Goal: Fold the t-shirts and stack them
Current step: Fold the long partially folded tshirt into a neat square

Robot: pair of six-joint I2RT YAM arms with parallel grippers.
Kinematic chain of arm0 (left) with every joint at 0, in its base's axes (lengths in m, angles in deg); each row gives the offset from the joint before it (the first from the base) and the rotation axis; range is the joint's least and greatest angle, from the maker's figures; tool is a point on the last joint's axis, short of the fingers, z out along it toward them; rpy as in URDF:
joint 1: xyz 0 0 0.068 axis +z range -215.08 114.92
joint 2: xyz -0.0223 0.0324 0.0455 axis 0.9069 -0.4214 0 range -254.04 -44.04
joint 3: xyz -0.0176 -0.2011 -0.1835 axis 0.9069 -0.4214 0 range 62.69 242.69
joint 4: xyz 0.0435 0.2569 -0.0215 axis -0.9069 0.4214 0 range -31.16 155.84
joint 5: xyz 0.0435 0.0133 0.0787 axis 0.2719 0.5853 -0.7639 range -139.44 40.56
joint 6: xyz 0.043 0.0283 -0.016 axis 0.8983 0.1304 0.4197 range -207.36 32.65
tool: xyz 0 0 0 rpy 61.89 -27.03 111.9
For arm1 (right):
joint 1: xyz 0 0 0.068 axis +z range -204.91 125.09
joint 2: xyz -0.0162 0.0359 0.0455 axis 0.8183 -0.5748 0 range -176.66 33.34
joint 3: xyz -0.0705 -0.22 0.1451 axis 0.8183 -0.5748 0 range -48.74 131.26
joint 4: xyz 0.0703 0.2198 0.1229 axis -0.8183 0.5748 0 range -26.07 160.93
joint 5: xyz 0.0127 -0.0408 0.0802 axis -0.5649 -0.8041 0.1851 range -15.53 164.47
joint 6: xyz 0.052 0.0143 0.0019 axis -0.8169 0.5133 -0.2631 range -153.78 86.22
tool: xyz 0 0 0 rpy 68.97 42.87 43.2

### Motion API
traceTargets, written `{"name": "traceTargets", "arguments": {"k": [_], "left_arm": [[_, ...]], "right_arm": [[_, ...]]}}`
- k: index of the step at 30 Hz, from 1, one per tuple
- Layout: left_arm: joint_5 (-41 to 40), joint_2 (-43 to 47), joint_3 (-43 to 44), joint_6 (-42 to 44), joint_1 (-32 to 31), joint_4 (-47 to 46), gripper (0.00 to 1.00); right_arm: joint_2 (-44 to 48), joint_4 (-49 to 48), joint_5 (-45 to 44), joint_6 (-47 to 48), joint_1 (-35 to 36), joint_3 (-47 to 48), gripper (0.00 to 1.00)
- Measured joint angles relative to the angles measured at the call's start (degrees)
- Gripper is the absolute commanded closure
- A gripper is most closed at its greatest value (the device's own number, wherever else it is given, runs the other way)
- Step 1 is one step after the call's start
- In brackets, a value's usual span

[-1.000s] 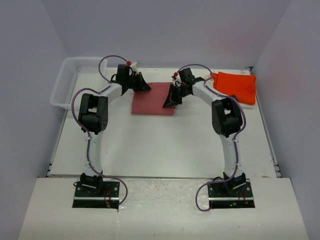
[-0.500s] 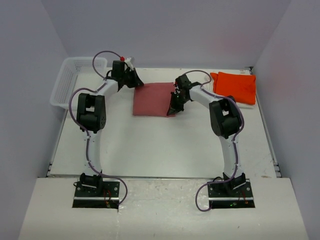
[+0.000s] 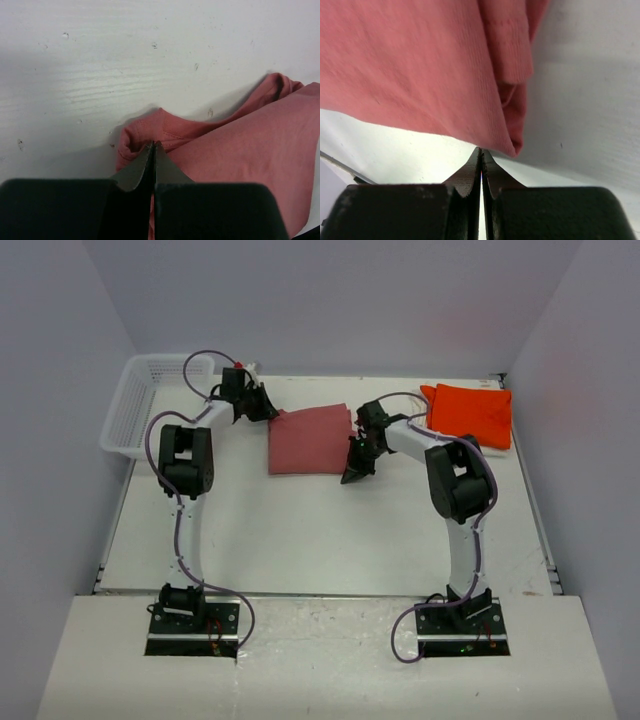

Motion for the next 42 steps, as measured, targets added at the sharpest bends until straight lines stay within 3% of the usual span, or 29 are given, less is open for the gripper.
{"name": "traceTargets", "arguments": {"k": [11, 20, 21, 22, 25, 28, 31, 32, 37, 42], "left_arm": [[-0.1, 1.7, -1.7, 1.3, 0.1, -0.8, 1.0], [-4.6, 23.1, -9.3, 3.0, -2.9, -1.3, 0.99], [-5.3, 25.8, -9.2, 3.4, -4.0, -1.4, 0.99], [-5.7, 28.3, -8.7, 3.9, -5.4, -1.6, 0.99], [-5.1, 32.4, -7.7, 3.8, -9.9, -4.2, 1.0], [-3.2, 31.8, -9.6, 2.5, -14.2, -8.4, 1.0], [-2.4, 27.4, -14.1, 0.9, -16.8, -10.4, 1.0], [-2.4, 25.2, -15.2, 0.7, -17.3, -10.4, 1.0], [-2.6, 13.7, -18.4, -0.2, -18.2, -9.1, 1.0], [-3.1, 11.7, -18.9, -0.3, -18.1, -8.9, 1.0]], "right_arm": [[6.6, -5.8, -0.3, 1.4, 0.9, -10.5, 1.0], [27.7, -9.5, -9.2, 2.8, 4.0, -27.6, 1.0], [30.2, -9.7, -10.6, 2.8, 4.0, -28.1, 0.75], [32.8, -9.7, -12.0, 2.7, 4.0, -28.2, 0.57], [37.2, -9.7, -15.9, 3.1, 3.6, -26.7, 0.34], [36.1, -9.2, -17.7, 3.6, 2.3, -23.3, 0.27], [33.1, -8.5, -18.9, 4.0, 0.2, -19.9, 0.46], [32.2, -8.2, -19.1, 4.2, -0.4, -18.8, 0.46], [28.4, -6.6, -18.6, 5.0, -2.6, -13.0, 0.25], [23.7, -6.4, -13.5, 6.3, -5.5, -7.8, 0.17]]}}
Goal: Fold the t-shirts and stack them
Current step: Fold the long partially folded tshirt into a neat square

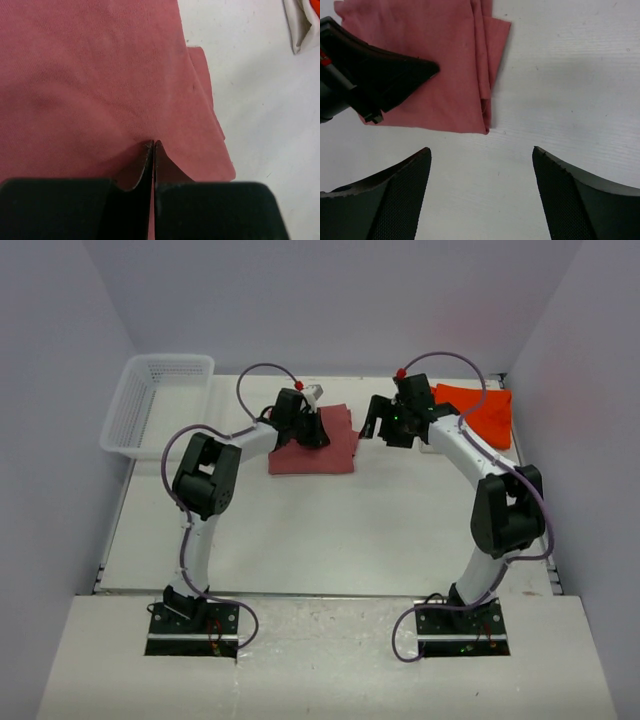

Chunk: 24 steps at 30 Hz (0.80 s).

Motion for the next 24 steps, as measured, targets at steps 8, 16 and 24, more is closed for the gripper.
{"name": "traceTargets", "arguments": {"k": [8, 16, 24], "left_arm": [[-3.3, 2.1, -5.4, -2.0, 0.0, -3.1, 1.0], [-6.4, 12.5, -23.0, -7.4, -1.8, -10.0, 1.0], [-7.6, 18.0, -31.3, -9.8, -6.6, -12.4, 1.0]], "right_arm": [[-9.7, 2.6, 7.3, 0.7, -4.6, 5.2, 0.14], [-13.8, 5.1, 12.7, 1.5, -4.3, 8.5, 0.13], [-12.3, 0.1, 19.0, 0.4, -4.3, -2.0, 0.1]]}}
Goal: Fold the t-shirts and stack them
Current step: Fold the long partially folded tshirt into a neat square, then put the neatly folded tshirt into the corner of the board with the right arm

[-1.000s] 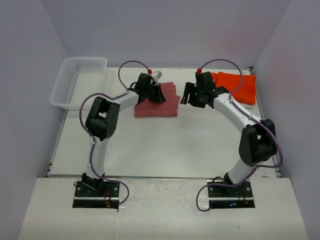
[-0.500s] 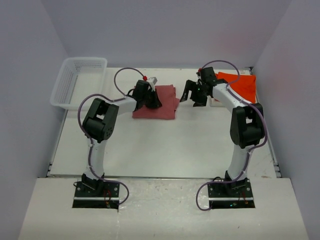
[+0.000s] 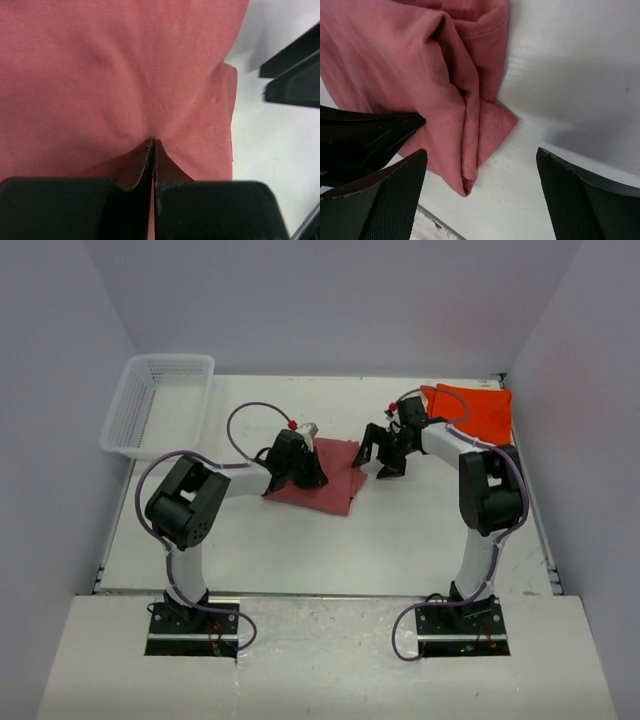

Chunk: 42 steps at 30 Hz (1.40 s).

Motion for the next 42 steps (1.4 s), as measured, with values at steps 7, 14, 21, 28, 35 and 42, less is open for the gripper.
{"name": "traceTargets", "arguments": {"k": [7, 14, 21, 28, 35, 42], "left_arm": [[-0.1, 0.3, -0.3, -1.4, -4.6, 0.0, 1.0], [-0.3, 0.3, 0.3, -2.4, -6.1, 0.6, 1.0], [-0.6, 0.3, 0.3, -3.2, -6.1, 0.7, 1.0], [-0.6, 0.3, 0.3, -3.8, -6.1, 0.6, 1.0], [0.1, 0.4, 0.3, -4.7, -6.3, 0.6, 1.0], [0.0, 2.7, -0.7, -5.2, -6.7, 1.4, 1.0]], "right_arm": [[6.9, -4.9, 2.5, -3.0, 0.2, -14.4, 0.09], [12.8, -11.5, -0.3, -6.4, 0.4, -22.9, 0.09], [15.7, -16.0, -2.6, -10.9, 0.4, -27.9, 0.1], [15.7, -19.2, -3.2, -13.9, 0.5, -28.8, 0.1], [13.3, -22.3, -3.2, -16.4, 3.8, -27.3, 0.1], [11.0, -24.8, -3.2, -18.7, 7.8, -25.5, 0.11]]}}
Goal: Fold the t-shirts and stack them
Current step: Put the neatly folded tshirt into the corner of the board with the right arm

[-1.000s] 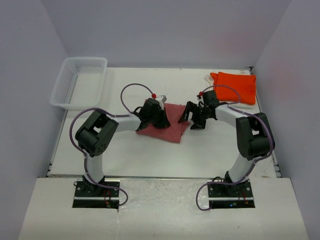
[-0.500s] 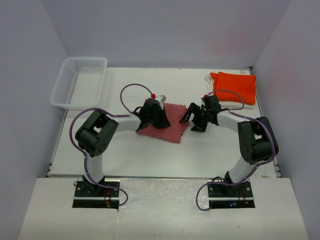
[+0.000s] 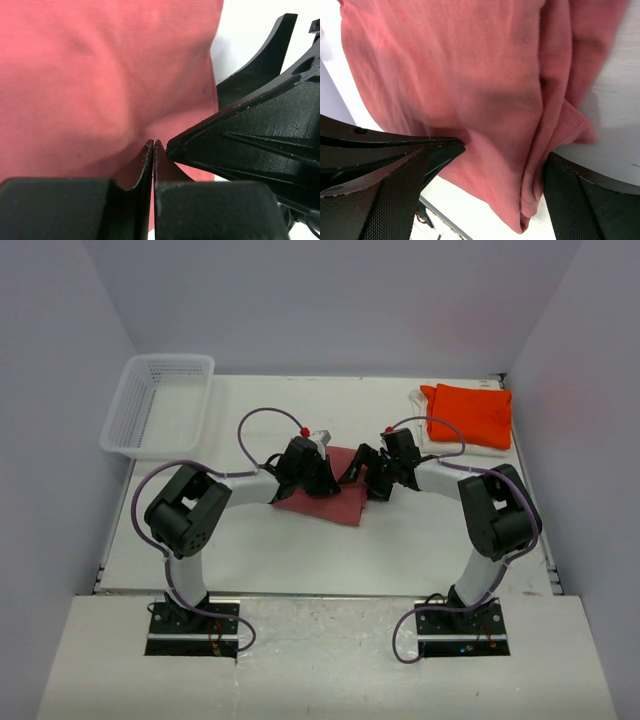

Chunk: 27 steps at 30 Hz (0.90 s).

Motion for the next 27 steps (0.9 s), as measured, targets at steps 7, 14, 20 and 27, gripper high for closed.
{"name": "traceTargets", "arguments": {"k": [7, 14, 20, 27], "left_arm": [[-1.2, 1.5, -1.6, 0.0, 0.4, 0.6, 1.0], [1.1, 1.7, -2.4, 0.0, -0.2, -0.7, 1.0], [2.3, 1.7, -2.7, 0.0, -0.5, -1.7, 1.0], [2.8, 2.7, -4.0, 0.0, -0.5, -1.6, 1.0]], "right_arm": [[-0.9, -1.9, -0.1, -2.0, 1.3, 0.2, 0.18], [-2.6, -3.7, -0.2, -4.4, 1.7, 0.2, 0.39], [-4.5, -4.3, -0.9, -5.7, 1.9, 0.2, 0.84], [-5.0, -4.2, -1.7, -6.2, 2.1, 0.2, 1.0]]}}
